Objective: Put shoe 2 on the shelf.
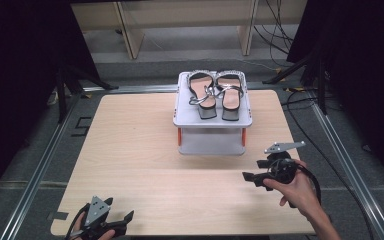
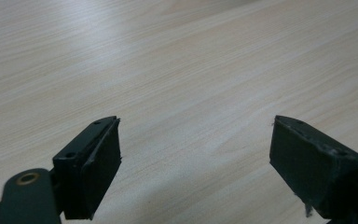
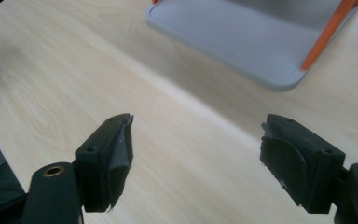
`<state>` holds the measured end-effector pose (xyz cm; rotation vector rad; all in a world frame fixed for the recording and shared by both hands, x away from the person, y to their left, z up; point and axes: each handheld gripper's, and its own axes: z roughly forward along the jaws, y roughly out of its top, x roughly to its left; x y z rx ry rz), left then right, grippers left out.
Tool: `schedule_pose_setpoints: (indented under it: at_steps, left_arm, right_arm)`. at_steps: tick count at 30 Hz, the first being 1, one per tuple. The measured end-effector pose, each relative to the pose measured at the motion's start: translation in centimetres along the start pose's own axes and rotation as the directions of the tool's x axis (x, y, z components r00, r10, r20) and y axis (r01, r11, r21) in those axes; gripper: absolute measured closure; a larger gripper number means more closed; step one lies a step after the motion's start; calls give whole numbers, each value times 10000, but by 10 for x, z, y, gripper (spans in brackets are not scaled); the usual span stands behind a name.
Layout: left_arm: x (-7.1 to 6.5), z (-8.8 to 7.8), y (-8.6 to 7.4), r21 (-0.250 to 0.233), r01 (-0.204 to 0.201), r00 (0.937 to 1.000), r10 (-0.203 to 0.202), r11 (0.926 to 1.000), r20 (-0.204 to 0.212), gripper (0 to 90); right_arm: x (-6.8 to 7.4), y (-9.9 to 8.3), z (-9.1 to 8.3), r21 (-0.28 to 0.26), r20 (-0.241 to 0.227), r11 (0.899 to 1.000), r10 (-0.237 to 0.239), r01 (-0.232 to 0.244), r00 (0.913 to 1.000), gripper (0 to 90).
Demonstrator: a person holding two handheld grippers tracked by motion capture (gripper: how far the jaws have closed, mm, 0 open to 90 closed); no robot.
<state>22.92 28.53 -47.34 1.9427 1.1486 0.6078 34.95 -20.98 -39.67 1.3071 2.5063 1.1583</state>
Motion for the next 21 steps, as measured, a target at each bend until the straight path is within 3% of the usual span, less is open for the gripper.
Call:
schedule_pose_setpoints:
  at_steps: [1, 4, 5, 6, 8, 9, 10, 11, 13, 14, 15, 17, 18, 19, 21]
  left_arm:
    - [-1, -1, 0, 35, 70, 10000, -70, 10000, -38, 160]
    - [0, -1, 0, -29, -28, 10000, 28, 10000, -9, 160]
    - [0, -2, 1, -83, 59, 10000, -59, 9999, -3, 160]
    - [1, -3, 1, 17, -66, 10000, 66, 10000, -20, 160]
    - [0, -3, 1, -86, 51, 10000, -51, 10000, 4, 160]
    - [1, -3, 1, -9, -61, 10000, 61, 10000, -9, 160]
    - [2, -3, 1, 91, -300, 9995, 300, 9995, -27, 159]
    - [2, -3, 1, 87, -258, 9997, 258, 9996, -29, 160]
    - [-1, -2, 1, -114, 38, 10000, -37, 9999, 57, 160]
    - [-1, -2, 1, -117, 28, 10000, -27, 9999, 62, 160]
    - [-1, -2, 1, -109, 37, 10000, -36, 9999, 53, 160]
    - [0, -2, 1, -61, -37, 10000, 37, 10000, 42, 160]
    - [0, -2, 1, -43, -37, 10000, 37, 10000, 32, 160]
    - [2, -2, 1, 61, -334, 9994, 334, 9994, 11, 159]
    - [2, -2, 1, 73, -280, 9996, 280, 9996, 9, 159]
  right_arm:
    - [-2, -11, 9, 88, 15, 9998, -169, 169, 9999, 255]
    - [-1, -22, 15, 196, 183, 9998, -46, 42, 9998, 255]
    - [-4, -35, 22, 380, 29, 9993, 21, -22, 10000, 255]
    - [-4, -35, 22, 380, 29, 9993, 21, -22, 10000, 255]
    - [-2, -46, 27, 442, -412, 9981, 446, -428, 9982, 255]
    - [-4, -51, 30, 505, -376, 9987, -57, 76, 9993, 254]
    - [-1, -56, 31, 599, -207, 9982, 106, -93, 9997, 251]
    - [1, -59, 32, 743, -49, 9968, 291, -286, 9996, 247]
    - [3, -63, 33, 793, -95, 9966, 251, -243, 9996, 242]
    - [2, -64, 33, 597, -121, 9982, 61, -54, 9999, 242]
    - [3, -64, 33, 554, -146, 9983, 184, -175, 9997, 239]
    - [2, -64, 33, 534, -82, 9983, -249, 253, 9997, 233]
    - [6, -65, 34, 583, 43, 9983, -61, 58, 10000, 232]
    - [4, -65, 36, 429, 75, 9982, -418, 415, 9991, 232]
    - [4, -64, 36, 476, -23, 9979, -437, 438, 9990, 232]
